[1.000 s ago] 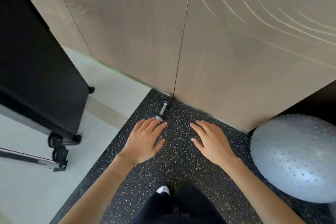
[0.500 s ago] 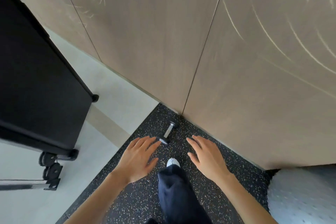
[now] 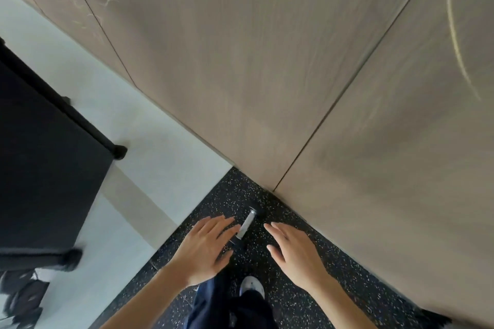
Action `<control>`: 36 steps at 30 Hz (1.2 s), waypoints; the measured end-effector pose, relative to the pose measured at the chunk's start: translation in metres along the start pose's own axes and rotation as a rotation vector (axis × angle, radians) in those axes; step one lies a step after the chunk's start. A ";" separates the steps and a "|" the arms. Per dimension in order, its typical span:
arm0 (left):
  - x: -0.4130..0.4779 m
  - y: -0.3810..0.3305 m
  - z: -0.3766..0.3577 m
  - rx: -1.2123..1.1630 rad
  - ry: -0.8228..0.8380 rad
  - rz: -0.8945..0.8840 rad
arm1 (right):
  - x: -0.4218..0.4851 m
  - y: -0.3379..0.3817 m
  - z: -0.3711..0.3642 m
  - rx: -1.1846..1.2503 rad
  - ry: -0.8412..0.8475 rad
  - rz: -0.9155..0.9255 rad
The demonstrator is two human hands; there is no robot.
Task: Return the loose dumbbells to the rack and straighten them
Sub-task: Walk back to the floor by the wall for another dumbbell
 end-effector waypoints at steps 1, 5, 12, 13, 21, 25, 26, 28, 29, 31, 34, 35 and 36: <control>0.005 0.015 -0.032 0.005 0.016 -0.013 | 0.018 -0.010 -0.028 0.007 0.022 -0.018; 0.023 0.073 -0.175 0.025 0.054 -0.044 | 0.086 -0.055 -0.153 0.043 0.013 -0.087; 0.041 0.141 -0.404 -0.005 0.087 -0.092 | 0.179 -0.133 -0.392 0.130 0.032 -0.203; 0.042 0.148 -0.430 -0.012 0.104 -0.093 | 0.188 -0.141 -0.420 0.145 0.034 -0.221; 0.039 0.180 -0.559 -0.063 0.147 -0.134 | 0.239 -0.180 -0.562 0.407 0.002 -0.389; 0.046 0.180 -0.578 -0.075 0.146 -0.138 | 0.252 -0.175 -0.577 0.729 -0.018 -0.467; 0.048 0.181 -0.581 -0.084 0.145 -0.138 | 0.256 -0.175 -0.579 0.802 -0.028 -0.504; 0.050 0.184 -0.582 -0.095 0.148 -0.143 | 0.265 -0.175 -0.582 0.926 -0.061 -0.585; 0.050 0.187 -0.581 -0.092 0.149 -0.142 | 0.269 -0.176 -0.583 0.980 -0.083 -0.620; 0.049 0.195 -0.578 -0.098 0.140 -0.115 | 0.277 -0.177 -0.589 1.097 -0.105 -0.698; 0.046 0.210 -0.573 -0.136 0.114 -0.042 | 0.288 -0.169 -0.600 1.292 -0.043 -0.785; 0.045 0.212 -0.571 -0.140 0.110 -0.028 | 0.291 -0.166 -0.602 1.318 -0.037 -0.788; 0.044 0.214 -0.570 -0.145 0.107 -0.018 | 0.295 -0.163 -0.604 1.322 -0.040 -0.782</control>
Point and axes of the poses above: each hand's wrist, its own x-axis towards the middle knuckle, its own z-axis out of the back of the hand, y = z × x, the point moved 8 cm from there along x, towards the middle knuckle, and after that the axes turned 11 degrees about -z, right-handed, at the moved point
